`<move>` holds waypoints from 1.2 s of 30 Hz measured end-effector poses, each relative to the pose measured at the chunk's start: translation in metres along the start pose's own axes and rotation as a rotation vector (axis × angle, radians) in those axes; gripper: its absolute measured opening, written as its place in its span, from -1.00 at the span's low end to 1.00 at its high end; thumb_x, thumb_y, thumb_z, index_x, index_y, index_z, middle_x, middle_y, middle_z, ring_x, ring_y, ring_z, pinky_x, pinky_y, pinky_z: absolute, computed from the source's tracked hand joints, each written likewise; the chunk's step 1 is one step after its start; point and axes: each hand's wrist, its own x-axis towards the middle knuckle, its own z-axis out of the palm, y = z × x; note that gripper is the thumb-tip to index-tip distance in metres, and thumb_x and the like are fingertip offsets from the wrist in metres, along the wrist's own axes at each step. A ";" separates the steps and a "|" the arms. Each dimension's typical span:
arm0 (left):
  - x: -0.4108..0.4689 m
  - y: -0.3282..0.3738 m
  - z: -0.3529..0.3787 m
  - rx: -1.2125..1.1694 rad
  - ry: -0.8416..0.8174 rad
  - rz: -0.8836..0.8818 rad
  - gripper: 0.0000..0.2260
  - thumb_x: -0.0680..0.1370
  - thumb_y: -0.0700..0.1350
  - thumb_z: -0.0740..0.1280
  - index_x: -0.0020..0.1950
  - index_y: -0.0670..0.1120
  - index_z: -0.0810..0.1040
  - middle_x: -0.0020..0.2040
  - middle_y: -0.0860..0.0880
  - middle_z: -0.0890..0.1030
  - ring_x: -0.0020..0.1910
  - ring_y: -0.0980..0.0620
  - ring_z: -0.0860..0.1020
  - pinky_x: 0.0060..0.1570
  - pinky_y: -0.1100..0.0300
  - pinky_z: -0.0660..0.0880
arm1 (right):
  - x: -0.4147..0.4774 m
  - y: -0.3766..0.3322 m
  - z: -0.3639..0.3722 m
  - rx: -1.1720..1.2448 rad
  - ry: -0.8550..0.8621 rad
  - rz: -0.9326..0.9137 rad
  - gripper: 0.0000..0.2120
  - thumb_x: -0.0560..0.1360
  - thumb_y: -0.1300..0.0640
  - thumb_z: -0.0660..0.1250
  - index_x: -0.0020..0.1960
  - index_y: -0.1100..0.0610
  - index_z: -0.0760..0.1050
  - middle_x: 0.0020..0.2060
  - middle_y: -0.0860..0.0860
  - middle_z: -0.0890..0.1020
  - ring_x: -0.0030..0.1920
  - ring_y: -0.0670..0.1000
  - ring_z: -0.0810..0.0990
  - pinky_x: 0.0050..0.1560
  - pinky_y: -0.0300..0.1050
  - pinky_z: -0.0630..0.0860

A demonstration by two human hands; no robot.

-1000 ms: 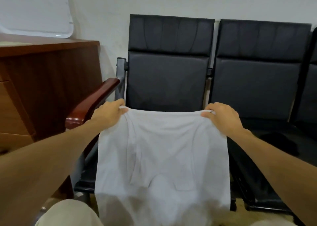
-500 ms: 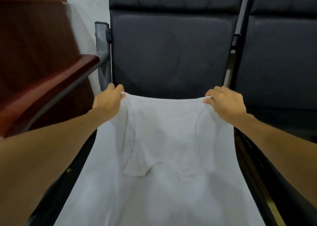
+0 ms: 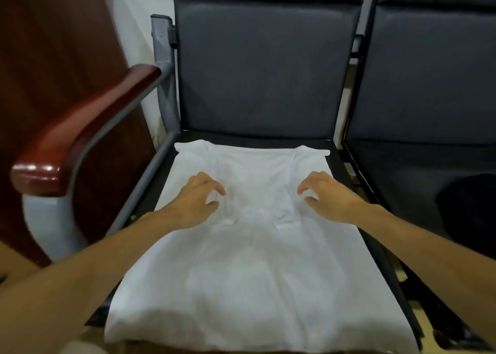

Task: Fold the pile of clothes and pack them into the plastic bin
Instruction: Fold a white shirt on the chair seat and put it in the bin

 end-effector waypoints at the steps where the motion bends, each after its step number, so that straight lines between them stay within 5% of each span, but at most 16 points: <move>1: -0.017 0.005 -0.001 -0.039 -0.041 0.029 -0.83 0.58 -0.16 0.30 0.11 0.09 0.50 0.11 0.06 0.38 0.15 0.06 0.40 0.17 0.25 0.35 | -0.015 -0.008 0.001 0.015 -0.048 -0.009 -0.79 0.60 0.14 0.23 0.20 0.00 0.51 0.18 -0.07 0.47 0.19 -0.02 0.45 0.23 -0.17 0.41; 6: -0.093 0.039 -0.005 -0.203 -0.267 0.086 -0.92 0.57 -0.10 0.30 -0.03 0.07 0.56 -0.27 0.08 0.52 -0.35 0.20 0.49 -0.28 0.36 0.44 | -0.084 -0.045 0.005 0.023 -0.240 -0.070 -0.86 0.58 0.11 0.27 0.06 0.05 0.58 -0.04 -0.07 0.49 0.01 -0.03 0.49 0.07 -0.22 0.42; 12: -0.137 0.062 0.002 -0.079 -0.328 0.248 -0.93 0.54 -0.05 0.35 -0.03 -0.01 0.59 -0.04 0.03 0.59 -0.07 0.05 0.54 0.04 0.10 0.52 | -0.133 -0.080 -0.006 0.070 -0.285 -0.089 -0.91 0.55 0.05 0.31 0.00 0.01 0.58 -0.17 -0.12 0.61 -0.14 -0.09 0.57 -0.05 -0.24 0.49; 15: -0.147 0.068 0.009 0.013 -0.397 0.275 -0.81 0.51 0.08 0.38 0.01 0.00 0.52 0.00 0.03 0.48 -0.02 0.00 0.47 0.09 0.06 0.48 | -0.144 -0.083 -0.008 0.048 -0.364 -0.116 -0.78 0.49 -0.10 0.38 0.02 0.03 0.59 -0.10 -0.13 0.62 -0.08 -0.10 0.56 -0.02 -0.24 0.50; 20: -0.150 0.083 0.037 0.514 -0.446 0.413 -0.47 0.45 0.33 0.30 0.17 0.00 0.25 0.11 0.04 0.23 0.10 0.05 0.25 0.07 0.13 0.33 | -0.155 -0.079 0.017 -0.141 -0.501 -0.204 -0.37 0.29 -0.32 0.47 0.10 0.02 0.28 0.03 -0.08 0.31 0.02 -0.02 0.33 0.08 -0.08 0.42; 23: -0.144 0.089 0.052 0.648 -0.354 0.476 -0.48 0.52 0.13 0.33 0.33 -0.06 0.19 0.24 -0.03 0.25 0.16 0.00 0.27 0.03 0.08 0.34 | -0.154 -0.082 0.032 -0.442 -0.402 -0.353 -0.32 0.36 -0.33 0.40 0.20 0.05 0.17 0.01 -0.06 0.16 -0.02 -0.02 0.20 0.03 -0.08 0.31; 28: -0.130 0.079 0.037 0.292 -0.477 0.363 -0.79 0.52 -0.07 0.37 0.05 -0.08 0.40 -0.02 0.02 0.37 -0.05 0.01 0.37 -0.03 0.11 0.38 | -0.145 -0.078 0.029 -0.154 -0.457 -0.314 -0.59 0.43 0.05 0.42 0.11 0.01 0.23 -0.04 -0.06 0.24 -0.05 -0.01 0.30 -0.06 -0.06 0.40; 31: -0.122 0.075 0.027 0.132 -0.443 0.345 -0.92 0.54 -0.10 0.33 -0.01 -0.08 0.50 -0.16 0.09 0.45 -0.17 0.11 0.42 -0.12 0.23 0.37 | -0.138 -0.070 0.016 0.001 -0.470 -0.286 -0.73 0.48 0.21 0.32 0.06 -0.06 0.34 -0.05 -0.10 0.36 -0.13 -0.10 0.38 -0.10 -0.22 0.37; 36: -0.112 0.062 0.005 -0.377 -0.475 0.043 -0.90 0.60 -0.11 0.29 -0.08 -0.10 0.47 -0.24 -0.02 0.39 -0.27 0.06 0.33 -0.23 0.21 0.29 | -0.123 -0.054 0.014 0.109 -0.334 -0.195 -0.84 0.55 0.32 0.17 -0.11 0.14 0.48 -0.20 -0.09 0.52 -0.16 -0.11 0.49 -0.06 -0.26 0.36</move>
